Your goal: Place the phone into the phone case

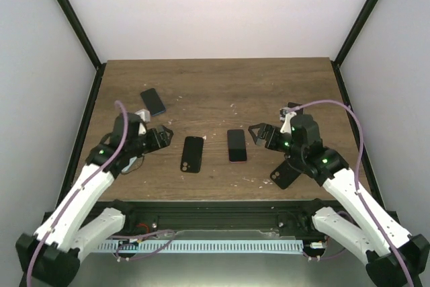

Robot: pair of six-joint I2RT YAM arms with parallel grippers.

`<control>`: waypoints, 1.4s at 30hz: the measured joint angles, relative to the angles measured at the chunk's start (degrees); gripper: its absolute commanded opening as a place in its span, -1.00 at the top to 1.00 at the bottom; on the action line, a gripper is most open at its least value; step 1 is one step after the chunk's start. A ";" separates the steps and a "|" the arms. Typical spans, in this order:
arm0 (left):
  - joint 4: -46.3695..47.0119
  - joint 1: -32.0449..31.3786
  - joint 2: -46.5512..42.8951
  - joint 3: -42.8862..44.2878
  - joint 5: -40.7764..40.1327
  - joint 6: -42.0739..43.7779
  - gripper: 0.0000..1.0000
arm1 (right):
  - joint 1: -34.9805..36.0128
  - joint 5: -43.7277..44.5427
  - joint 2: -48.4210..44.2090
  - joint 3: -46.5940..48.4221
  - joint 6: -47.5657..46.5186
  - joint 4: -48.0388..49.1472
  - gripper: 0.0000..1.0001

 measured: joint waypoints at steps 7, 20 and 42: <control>7.04 0.00 15.39 -3.78 0.52 0.20 -0.64 | -0.04 -3.69 7.80 0.02 -1.97 -1.03 -0.44; 23.78 0.00 27.15 -14.62 9.18 -2.95 -0.50 | 1.05 -4.24 25.24 0.00 -2.78 0.79 -0.30; 43.12 -5.07 33.22 -20.13 20.59 -11.23 -0.28 | 5.38 3.89 45.70 9.51 -5.77 1.70 -0.57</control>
